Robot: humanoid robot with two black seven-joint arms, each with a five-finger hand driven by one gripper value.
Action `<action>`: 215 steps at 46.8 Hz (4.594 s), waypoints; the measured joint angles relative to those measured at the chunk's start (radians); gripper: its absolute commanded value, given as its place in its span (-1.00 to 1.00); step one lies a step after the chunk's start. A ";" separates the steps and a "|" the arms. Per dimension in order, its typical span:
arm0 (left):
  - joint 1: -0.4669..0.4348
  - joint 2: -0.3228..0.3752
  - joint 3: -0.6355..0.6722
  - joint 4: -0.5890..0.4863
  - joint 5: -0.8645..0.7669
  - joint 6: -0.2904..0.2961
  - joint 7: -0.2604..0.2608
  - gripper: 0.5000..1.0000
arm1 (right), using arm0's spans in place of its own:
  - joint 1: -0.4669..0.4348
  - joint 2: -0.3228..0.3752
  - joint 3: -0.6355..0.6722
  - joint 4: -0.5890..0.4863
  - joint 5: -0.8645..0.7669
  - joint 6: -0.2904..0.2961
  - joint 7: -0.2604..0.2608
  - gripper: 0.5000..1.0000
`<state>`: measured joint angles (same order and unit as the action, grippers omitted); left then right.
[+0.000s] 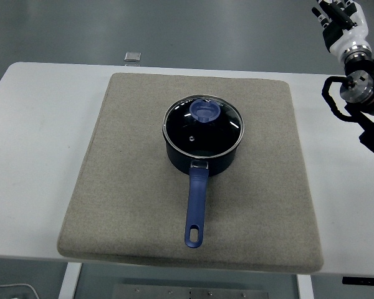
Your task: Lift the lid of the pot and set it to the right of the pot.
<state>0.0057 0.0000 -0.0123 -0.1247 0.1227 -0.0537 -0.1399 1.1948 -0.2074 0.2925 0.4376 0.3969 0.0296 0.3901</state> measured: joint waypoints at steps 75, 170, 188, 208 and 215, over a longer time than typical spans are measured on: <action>0.000 0.000 0.000 -0.001 0.000 0.000 0.000 1.00 | 0.778 -0.257 -0.248 0.369 -1.383 0.581 0.219 0.56; 0.000 0.000 0.000 0.000 0.000 0.000 0.000 1.00 | 0.370 -0.077 -0.267 0.504 -1.949 0.295 0.221 0.47; 0.000 0.000 0.000 0.000 0.000 0.000 0.000 1.00 | 0.354 -0.074 -0.322 0.504 -1.964 0.232 0.221 0.42; 0.000 0.000 0.000 0.000 0.000 0.000 0.000 1.00 | 0.334 -0.070 -0.322 0.504 -1.963 0.219 0.221 0.42; 0.000 0.000 0.000 -0.001 0.000 0.000 0.000 1.00 | 0.326 -0.068 -0.322 0.504 -1.963 0.206 0.221 0.42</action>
<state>0.0056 0.0000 -0.0126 -0.1253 0.1227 -0.0537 -0.1401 1.5209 -0.2754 -0.0293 0.9418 -1.5662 0.2358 0.6109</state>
